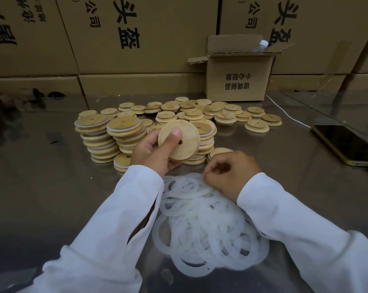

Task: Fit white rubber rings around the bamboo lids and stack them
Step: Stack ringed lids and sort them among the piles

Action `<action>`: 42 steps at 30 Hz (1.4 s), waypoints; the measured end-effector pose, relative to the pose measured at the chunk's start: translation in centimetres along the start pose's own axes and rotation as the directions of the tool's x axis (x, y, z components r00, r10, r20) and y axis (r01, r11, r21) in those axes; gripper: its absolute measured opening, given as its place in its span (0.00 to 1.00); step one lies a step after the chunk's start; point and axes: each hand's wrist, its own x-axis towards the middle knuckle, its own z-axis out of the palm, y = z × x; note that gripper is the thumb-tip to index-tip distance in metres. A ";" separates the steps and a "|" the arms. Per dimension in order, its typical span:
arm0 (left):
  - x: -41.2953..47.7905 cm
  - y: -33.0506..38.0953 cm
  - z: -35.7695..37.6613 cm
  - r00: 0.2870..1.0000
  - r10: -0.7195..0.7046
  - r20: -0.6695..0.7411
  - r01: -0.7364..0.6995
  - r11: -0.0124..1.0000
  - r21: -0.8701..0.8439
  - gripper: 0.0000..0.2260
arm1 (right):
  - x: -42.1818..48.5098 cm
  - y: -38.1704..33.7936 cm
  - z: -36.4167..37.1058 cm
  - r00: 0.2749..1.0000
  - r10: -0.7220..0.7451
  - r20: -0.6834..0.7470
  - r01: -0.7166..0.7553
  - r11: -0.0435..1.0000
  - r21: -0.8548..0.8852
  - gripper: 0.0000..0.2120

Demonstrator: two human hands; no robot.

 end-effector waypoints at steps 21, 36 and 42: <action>-0.7 0.5 1.3 0.913 -0.394 0.107 0.405 0.909 -0.102 0.09 | 0.1 -1.6 -1.3 0.984 0.077 -0.160 0.038 0.788 0.614 0.12; -1.3 -0.1 1.4 0.924 -0.276 0.264 0.285 0.959 0.004 0.08 | -0.1 -1.3 -0.8 0.954 0.106 -0.279 0.032 0.894 0.448 0.05; -1.4 0.0 1.3 0.925 -0.235 0.299 0.243 0.970 0.011 0.10 | 0.1 -1.4 -1.2 0.952 0.158 -0.262 0.008 0.843 0.538 0.09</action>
